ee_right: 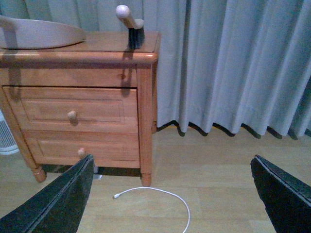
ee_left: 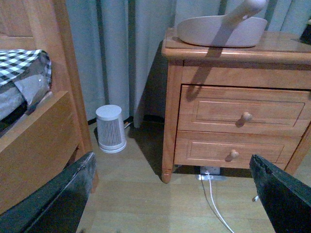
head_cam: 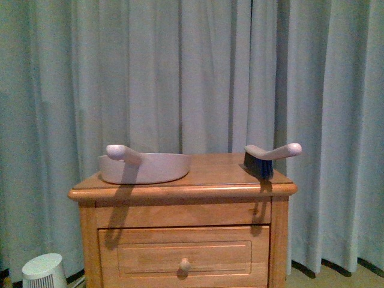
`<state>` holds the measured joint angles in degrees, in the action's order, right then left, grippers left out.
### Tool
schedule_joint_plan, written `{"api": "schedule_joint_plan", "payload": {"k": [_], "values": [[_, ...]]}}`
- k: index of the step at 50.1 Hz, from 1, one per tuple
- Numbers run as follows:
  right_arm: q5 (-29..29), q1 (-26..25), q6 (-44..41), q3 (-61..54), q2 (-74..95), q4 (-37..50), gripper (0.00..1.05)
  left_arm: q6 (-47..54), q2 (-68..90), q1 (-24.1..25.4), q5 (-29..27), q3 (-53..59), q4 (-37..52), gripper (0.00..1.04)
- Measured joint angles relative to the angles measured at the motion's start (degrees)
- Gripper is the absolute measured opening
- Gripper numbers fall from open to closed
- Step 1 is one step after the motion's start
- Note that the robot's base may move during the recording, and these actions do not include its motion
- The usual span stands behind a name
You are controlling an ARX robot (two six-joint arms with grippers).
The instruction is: Clean up trash
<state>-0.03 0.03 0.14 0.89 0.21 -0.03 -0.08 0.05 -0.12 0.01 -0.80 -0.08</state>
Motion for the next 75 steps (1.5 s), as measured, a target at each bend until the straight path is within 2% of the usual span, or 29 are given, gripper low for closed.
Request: {"api": "schedule_joint_plan", "payload": {"k": [72, 73, 75], "values": [[0.00, 0.00, 0.02, 0.00, 0.00, 0.00, 0.97, -0.02, 0.00, 0.00, 0.00, 0.00, 0.00, 0.97], [0.00, 0.00, 0.00, 0.00, 0.00, 0.00, 0.97, -0.81, 0.37, 0.28, 1.20, -0.11, -0.55, 0.97], [0.04, 0.00, 0.00, 0.00, 0.00, 0.00, 0.97, -3.37, 2.62, 1.81, 6.99, -1.92, -5.46, 0.97]]}}
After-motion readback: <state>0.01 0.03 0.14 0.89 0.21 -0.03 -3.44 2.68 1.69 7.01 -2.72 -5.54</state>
